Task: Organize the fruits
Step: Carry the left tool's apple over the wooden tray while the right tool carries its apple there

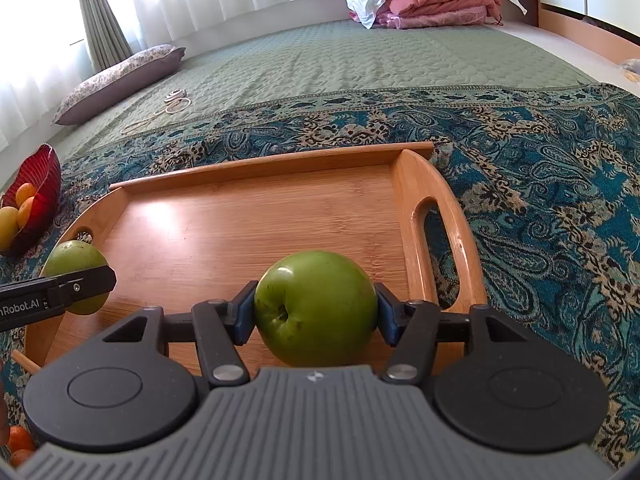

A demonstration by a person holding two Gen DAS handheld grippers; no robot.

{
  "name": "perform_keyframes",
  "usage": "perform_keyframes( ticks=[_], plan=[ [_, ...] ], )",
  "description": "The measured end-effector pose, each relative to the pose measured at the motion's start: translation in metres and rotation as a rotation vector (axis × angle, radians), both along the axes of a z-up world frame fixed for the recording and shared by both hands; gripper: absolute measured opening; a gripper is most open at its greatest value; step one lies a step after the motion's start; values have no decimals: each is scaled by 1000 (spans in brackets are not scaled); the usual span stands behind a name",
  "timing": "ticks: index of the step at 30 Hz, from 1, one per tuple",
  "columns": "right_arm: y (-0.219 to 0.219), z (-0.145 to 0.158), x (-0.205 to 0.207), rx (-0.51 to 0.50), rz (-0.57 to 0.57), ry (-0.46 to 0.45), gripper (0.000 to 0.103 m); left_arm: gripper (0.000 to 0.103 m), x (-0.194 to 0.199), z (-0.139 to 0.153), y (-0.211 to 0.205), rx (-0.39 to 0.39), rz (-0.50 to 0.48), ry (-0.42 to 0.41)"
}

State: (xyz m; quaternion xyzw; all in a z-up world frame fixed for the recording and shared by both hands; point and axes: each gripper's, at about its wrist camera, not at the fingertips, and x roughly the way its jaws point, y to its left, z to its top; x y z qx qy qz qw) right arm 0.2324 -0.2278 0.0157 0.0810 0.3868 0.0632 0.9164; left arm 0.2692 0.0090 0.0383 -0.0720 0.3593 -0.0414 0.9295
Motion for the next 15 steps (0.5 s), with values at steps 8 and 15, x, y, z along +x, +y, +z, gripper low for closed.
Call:
perform_keyframes(
  ticks=[8,15],
  plan=[
    [1,0,-1,-11,4,-3,62,51,0,-4,1,5,6,13],
    [2,-1,-1,-11,6,-3,62,51,1,-6,2,5,10,20]
  ],
)
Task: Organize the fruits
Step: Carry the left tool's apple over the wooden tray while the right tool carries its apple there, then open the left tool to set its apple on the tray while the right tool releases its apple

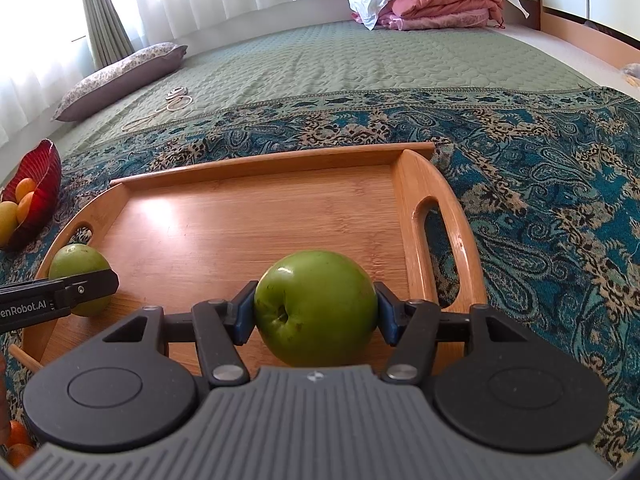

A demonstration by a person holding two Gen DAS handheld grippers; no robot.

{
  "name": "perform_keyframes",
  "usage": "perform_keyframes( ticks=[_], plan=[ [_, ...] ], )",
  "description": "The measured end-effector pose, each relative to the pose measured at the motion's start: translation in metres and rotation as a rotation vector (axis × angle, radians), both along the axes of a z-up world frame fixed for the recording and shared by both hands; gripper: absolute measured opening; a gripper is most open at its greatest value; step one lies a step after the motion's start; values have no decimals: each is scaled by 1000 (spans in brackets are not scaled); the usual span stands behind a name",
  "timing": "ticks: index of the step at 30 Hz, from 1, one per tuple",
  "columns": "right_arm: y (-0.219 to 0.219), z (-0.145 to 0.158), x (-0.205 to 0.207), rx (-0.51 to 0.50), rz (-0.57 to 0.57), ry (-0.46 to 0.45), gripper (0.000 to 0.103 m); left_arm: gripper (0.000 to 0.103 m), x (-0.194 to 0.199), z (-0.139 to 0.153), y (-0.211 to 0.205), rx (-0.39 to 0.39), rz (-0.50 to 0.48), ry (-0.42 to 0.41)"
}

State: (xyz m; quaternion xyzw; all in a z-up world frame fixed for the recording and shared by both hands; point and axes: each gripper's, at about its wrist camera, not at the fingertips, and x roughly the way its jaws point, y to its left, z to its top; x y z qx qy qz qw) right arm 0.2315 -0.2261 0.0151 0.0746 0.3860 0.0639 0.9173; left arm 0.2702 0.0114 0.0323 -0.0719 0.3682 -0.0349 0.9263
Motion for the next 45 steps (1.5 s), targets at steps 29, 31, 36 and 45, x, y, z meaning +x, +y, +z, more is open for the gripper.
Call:
perform_keyframes(
  ticks=[29,31,36,45],
  plan=[
    [6,7,-29,-59,74,-19,77,87,-23,16,6,-31,-45,-26],
    [7,9,-34,-66,80,-30,79,90,-29,18,4,-20,-54,-32],
    [10,12,-48,-89,101,-56,83,91,-46,22,4,-11,-64,-44],
    [13,17,-78,-110,131,-123,92,94,-89,28,0,43,-80,-119]
  ],
)
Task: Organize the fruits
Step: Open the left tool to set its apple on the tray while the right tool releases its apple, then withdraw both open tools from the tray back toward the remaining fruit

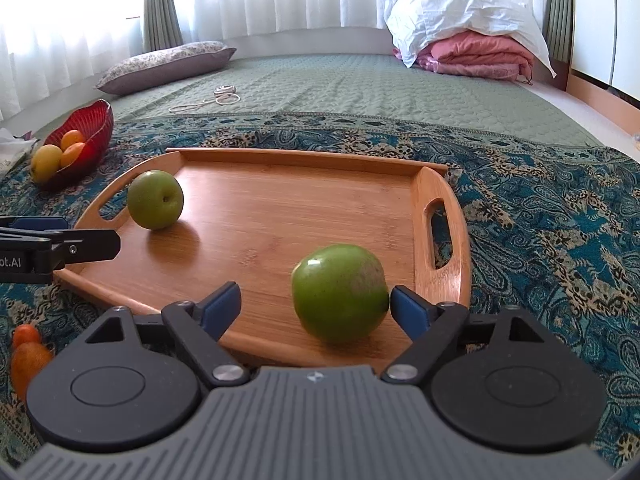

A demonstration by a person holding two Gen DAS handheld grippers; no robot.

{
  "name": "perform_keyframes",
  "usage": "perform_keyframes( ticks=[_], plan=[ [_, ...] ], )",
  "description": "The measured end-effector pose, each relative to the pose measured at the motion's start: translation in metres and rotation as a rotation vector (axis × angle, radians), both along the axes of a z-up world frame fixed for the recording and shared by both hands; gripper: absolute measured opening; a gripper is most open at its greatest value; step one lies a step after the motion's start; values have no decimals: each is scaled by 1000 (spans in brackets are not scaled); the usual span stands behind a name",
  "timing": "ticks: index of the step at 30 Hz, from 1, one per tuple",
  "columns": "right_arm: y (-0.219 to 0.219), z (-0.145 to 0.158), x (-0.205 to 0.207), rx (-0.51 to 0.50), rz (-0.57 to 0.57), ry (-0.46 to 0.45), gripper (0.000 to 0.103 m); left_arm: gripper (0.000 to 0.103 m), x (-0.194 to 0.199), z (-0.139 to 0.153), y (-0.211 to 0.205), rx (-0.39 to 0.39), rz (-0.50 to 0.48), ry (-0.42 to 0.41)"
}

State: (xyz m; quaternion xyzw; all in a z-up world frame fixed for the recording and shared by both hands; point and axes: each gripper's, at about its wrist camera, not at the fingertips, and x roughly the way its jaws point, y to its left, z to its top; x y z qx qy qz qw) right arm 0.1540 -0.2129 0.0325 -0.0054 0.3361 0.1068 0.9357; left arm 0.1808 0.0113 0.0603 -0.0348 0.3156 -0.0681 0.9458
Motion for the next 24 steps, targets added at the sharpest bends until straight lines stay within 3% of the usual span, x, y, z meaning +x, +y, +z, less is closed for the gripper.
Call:
perform_keyframes(
  ticks=[8,24],
  plan=[
    [2,1,-29,8,14,-59,103,96,-38,4,-5,35,-22,-69],
    [26,-13,-86,-108,90,-172,103,100,-95,-13,-8,67,-38,-130]
  ],
)
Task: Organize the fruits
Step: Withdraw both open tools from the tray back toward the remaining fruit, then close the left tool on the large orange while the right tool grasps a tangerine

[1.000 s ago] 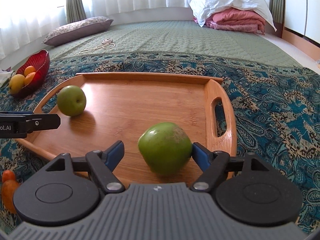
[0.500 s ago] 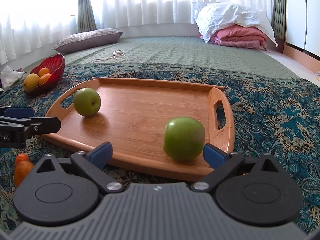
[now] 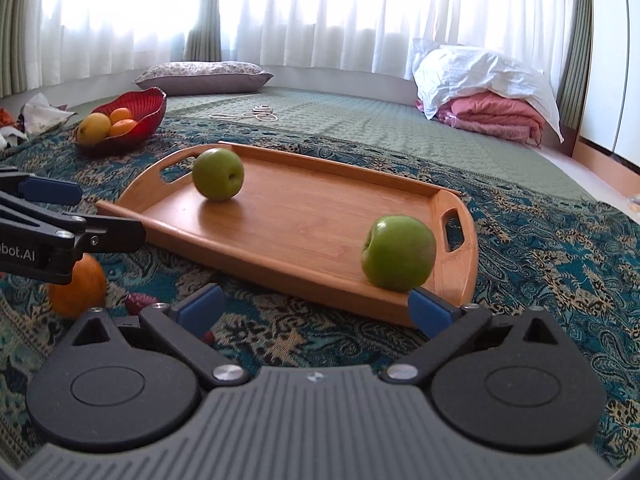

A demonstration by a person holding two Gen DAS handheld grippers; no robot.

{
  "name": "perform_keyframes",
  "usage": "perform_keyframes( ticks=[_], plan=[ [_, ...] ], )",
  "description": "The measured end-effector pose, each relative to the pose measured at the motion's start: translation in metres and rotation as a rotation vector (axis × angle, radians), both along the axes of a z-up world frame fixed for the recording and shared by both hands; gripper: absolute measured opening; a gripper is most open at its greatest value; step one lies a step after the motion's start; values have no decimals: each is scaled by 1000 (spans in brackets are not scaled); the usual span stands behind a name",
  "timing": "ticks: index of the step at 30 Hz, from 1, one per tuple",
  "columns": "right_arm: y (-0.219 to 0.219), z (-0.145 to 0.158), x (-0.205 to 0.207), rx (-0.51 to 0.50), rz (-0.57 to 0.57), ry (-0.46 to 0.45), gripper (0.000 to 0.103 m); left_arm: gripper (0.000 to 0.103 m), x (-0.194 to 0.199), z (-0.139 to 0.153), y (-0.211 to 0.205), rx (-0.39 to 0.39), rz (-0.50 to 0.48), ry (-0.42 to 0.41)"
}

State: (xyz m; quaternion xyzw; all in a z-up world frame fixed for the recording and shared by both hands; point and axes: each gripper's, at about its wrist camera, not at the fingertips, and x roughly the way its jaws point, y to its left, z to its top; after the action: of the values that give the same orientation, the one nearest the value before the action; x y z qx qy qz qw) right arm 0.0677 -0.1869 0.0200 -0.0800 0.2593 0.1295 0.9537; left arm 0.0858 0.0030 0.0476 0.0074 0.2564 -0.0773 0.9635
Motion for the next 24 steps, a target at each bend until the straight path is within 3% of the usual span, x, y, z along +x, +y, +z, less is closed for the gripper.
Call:
perform_keyframes(
  ticks=[24],
  plan=[
    [9,-20,-51,20,-91,-66,103,101,-41,-35,1,50,57,-30]
  ],
)
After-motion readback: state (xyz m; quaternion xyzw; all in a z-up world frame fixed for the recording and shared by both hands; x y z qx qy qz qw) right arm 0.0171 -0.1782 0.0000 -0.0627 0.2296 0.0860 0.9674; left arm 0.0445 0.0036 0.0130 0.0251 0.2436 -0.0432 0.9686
